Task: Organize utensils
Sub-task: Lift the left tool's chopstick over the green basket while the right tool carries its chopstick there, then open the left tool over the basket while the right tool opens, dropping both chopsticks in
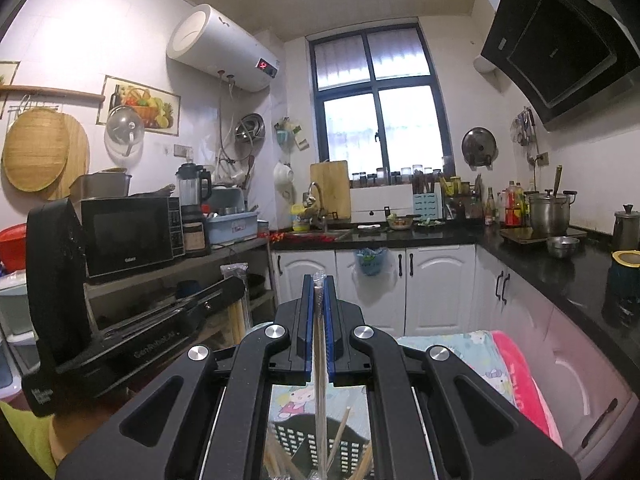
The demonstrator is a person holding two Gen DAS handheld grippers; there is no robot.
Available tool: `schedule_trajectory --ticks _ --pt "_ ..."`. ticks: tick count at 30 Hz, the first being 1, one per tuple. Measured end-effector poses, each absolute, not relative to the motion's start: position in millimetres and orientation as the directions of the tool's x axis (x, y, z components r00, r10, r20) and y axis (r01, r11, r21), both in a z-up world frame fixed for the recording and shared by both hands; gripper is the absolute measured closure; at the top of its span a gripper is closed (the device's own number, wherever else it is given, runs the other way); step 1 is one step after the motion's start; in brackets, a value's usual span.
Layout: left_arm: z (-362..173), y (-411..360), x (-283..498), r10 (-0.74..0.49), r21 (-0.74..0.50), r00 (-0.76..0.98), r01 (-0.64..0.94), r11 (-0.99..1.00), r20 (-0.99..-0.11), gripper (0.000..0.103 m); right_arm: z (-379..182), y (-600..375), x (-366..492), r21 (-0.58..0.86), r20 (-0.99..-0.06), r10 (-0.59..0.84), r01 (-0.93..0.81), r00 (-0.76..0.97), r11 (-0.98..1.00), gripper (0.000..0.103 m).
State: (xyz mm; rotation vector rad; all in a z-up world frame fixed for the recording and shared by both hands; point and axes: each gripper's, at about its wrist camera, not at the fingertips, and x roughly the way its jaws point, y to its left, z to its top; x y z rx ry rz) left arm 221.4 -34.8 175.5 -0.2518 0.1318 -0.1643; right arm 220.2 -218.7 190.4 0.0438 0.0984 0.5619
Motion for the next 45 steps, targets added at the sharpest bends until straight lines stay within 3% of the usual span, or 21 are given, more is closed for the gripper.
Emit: schedule_trajectory --ticks 19,33,36,37,40,45 --pt "133 -45 248 -0.138 -0.214 0.985 0.113 0.97 -0.107 0.1 150 -223 253 0.07 -0.074 0.489 -0.485 0.869 0.872 0.098" --pt "101 -36 260 -0.177 -0.25 0.961 0.121 0.961 -0.213 0.1 106 -229 272 0.122 -0.166 0.466 -0.45 0.869 0.884 0.097" --pt "98 -33 259 -0.18 -0.262 0.957 0.118 0.958 -0.227 0.089 101 -231 272 0.149 -0.188 0.464 -0.442 0.866 0.885 0.086" --pt "98 -31 258 -0.188 -0.273 0.955 0.122 0.954 -0.231 0.08 100 -232 271 0.154 -0.189 0.465 -0.441 0.865 0.884 0.08" --pt "99 -29 253 -0.193 -0.287 0.953 0.122 0.95 -0.232 0.075 100 -236 265 0.17 -0.189 0.464 -0.437 0.865 0.883 0.069" --pt "104 -24 240 -0.213 -0.318 0.952 0.137 0.938 -0.22 0.057 101 -244 255 0.191 -0.198 0.456 -0.422 0.868 0.886 0.058"
